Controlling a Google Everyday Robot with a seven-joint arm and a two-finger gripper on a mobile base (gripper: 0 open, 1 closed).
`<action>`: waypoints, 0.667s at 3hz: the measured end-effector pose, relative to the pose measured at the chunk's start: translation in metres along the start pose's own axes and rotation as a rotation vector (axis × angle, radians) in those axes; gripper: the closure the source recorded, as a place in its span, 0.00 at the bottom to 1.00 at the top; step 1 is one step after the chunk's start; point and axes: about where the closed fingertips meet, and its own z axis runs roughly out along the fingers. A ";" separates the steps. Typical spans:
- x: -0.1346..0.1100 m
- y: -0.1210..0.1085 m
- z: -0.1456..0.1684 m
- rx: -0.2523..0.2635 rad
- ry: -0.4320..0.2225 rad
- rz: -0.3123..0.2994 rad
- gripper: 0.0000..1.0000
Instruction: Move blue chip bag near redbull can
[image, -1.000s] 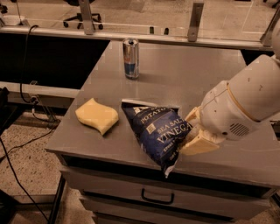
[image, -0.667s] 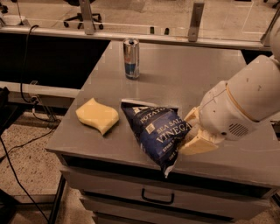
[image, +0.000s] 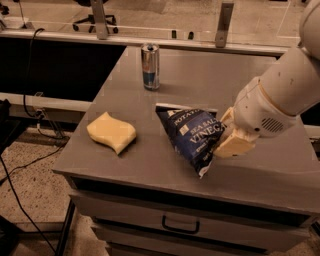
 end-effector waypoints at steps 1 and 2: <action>0.029 -0.042 -0.014 0.049 0.022 0.072 1.00; 0.043 -0.088 -0.026 0.097 0.023 0.148 1.00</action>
Offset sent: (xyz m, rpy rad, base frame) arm 0.1301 -0.0960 0.0249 -0.0029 -0.0396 -0.2899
